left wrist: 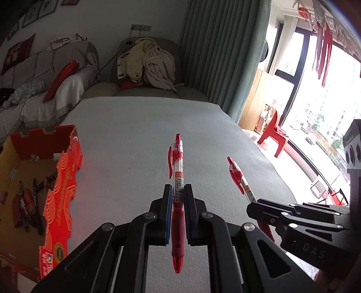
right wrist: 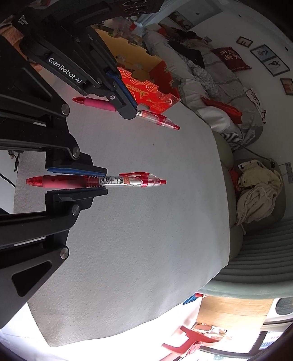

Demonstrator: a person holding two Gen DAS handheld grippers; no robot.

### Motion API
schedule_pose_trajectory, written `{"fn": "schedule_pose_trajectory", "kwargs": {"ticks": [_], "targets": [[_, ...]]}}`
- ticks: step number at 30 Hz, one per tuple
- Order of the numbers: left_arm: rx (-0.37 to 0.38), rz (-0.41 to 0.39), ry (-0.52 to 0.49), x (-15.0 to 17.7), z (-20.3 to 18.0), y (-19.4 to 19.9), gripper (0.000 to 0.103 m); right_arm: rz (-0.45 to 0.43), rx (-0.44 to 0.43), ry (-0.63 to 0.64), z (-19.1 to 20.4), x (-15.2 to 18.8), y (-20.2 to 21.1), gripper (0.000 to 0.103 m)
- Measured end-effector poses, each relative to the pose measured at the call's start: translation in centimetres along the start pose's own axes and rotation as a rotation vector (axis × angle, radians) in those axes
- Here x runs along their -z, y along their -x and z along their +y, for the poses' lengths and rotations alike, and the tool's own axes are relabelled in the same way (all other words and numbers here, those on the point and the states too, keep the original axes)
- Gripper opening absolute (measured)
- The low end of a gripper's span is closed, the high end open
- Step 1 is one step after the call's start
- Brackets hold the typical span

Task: Organize rigid objects
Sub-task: 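Carry both red pens with both tools over the box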

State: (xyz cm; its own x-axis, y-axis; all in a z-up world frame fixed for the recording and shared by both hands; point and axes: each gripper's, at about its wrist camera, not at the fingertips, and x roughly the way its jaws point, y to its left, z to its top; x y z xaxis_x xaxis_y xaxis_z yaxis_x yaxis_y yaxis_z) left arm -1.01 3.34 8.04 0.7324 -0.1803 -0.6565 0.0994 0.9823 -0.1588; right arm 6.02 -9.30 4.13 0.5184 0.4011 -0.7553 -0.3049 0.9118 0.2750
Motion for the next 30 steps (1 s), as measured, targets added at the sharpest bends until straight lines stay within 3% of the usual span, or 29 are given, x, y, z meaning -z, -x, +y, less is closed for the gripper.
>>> {"fn": "schedule_pose_trajectory", "kwargs": {"ticks": [19,30], "targets": [[-0.048,-0.111,0.076,-1.0,5.2,5.4,0.010,-0.025,-0.060,0.126,8.1,-1.9,-0.6,0.011],[-0.154,-0.155,0.136,-1.2,10.4,8.7,0.010,-0.036,-0.154,0.220,14.1,-3.1,-1.6,0.011]]}}
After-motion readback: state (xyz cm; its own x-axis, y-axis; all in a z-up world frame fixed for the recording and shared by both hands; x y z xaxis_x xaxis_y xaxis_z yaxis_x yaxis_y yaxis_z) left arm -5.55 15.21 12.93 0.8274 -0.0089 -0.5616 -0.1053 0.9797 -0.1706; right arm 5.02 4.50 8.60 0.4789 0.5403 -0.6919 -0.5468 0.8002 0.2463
